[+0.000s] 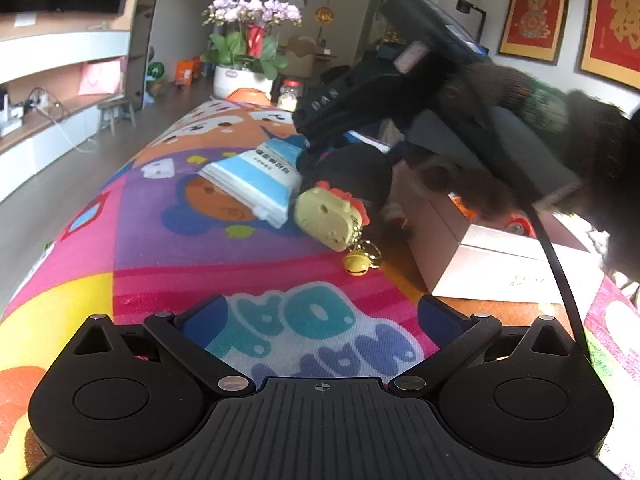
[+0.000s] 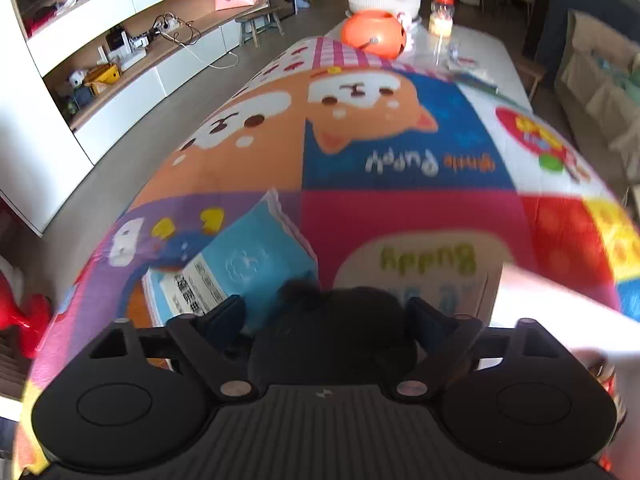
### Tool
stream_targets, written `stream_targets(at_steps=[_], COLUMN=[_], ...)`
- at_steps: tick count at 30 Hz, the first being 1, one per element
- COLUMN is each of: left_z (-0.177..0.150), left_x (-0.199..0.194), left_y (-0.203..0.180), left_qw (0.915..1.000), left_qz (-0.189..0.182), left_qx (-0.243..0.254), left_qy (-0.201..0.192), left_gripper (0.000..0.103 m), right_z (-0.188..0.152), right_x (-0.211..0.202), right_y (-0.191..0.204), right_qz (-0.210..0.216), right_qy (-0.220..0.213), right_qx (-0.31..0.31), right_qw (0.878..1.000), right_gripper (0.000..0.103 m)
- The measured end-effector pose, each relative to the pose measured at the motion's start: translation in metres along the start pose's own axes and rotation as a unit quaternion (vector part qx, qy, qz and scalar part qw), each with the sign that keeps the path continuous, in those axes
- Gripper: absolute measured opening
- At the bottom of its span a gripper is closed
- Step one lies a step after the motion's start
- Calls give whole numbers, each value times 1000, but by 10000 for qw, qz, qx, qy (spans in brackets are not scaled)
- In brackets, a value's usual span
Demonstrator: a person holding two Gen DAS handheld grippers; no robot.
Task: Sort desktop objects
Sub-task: 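Grasp the black cat plush beside the box with the right gripper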
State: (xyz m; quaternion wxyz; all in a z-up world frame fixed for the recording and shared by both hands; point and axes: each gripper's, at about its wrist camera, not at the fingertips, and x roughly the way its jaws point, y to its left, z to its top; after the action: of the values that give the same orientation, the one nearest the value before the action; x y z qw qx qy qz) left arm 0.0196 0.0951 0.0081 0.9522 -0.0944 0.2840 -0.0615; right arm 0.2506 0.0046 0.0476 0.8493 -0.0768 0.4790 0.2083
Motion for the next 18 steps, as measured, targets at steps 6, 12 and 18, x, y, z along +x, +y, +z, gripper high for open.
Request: stream_targets(at_steps=[6, 12, 18], left_z=[0, 0, 0], left_x=[0, 2, 5], left_y=[0, 1, 2], left_qw=[10000, 9999, 9998], left_qz=[-30, -34, -25], left_qx=[-9, -39, -75], left_qy=[28, 93, 172], left_gripper=[103, 103, 103], right_z=[-51, -85, -136], right_x=[-45, -134, -212], right_y=[19, 13, -15], right_qz=[419, 801, 853], right_qy=[-21, -1095, -2037], right_qx=[-580, -369, -19], right_qw=[9974, 9901, 9753], right_gripper=[79, 75, 76])
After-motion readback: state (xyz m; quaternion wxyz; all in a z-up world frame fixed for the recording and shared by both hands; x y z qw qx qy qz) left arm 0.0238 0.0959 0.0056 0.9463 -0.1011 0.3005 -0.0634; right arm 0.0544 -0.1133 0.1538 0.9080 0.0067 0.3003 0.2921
